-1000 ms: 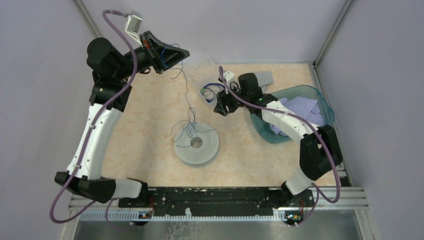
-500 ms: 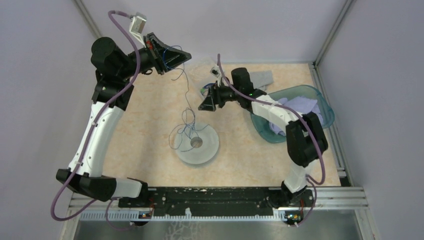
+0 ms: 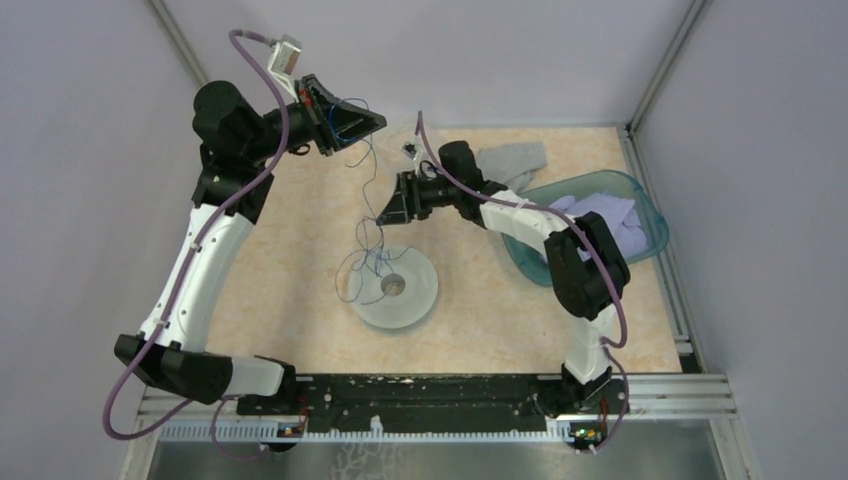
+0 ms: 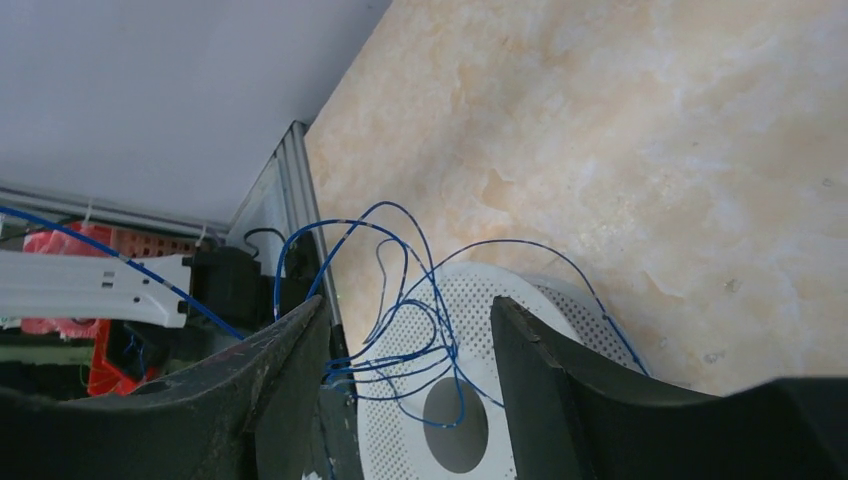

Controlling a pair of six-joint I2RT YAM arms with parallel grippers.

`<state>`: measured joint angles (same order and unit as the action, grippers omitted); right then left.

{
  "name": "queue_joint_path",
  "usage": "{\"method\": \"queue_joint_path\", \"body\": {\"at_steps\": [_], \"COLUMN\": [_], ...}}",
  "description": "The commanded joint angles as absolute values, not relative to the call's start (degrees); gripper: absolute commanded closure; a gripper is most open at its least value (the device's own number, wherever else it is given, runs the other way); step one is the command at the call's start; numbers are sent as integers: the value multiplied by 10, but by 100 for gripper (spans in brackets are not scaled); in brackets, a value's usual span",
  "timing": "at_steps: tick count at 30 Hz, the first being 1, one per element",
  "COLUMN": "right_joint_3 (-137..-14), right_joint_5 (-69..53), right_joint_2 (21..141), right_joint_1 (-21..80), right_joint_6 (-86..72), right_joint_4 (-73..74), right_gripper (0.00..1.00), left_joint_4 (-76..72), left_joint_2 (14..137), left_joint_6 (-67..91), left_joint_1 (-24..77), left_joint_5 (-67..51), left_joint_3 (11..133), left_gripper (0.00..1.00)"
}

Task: Wrap the cables
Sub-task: Adjust the cable at the center of the board.

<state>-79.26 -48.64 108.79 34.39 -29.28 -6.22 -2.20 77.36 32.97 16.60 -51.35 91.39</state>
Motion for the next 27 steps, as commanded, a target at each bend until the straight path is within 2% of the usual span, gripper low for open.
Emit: {"method": "queue_joint_path", "body": {"at_steps": [1,10,21,24,27], "right_joint_3": [-847,-908,-934,-940,-941], "right_joint_5": [-412,-404,-382,-385,-386], "right_joint_2": [1063,1069,1077,1085,1085], "right_joint_1": [347,348,393,399,401], "right_joint_6": [-299,-307,-192,-177,-165], "right_joint_4": [-19,20,142,167,179], "right_gripper": [40,40,41,47,64], "left_joint_4": [-48,-55,-46,-47,-38], "left_joint_2": [753,750,746,745,746], "left_joint_6": [331,330,317,316,307], "left_joint_1": [163,163,163,163,163], "left_joint_5": [-524,-527,-523,-525,-520], "left_joint_3": [904,894,901,901,905], "left_gripper": [100,100,100,100,100]}}
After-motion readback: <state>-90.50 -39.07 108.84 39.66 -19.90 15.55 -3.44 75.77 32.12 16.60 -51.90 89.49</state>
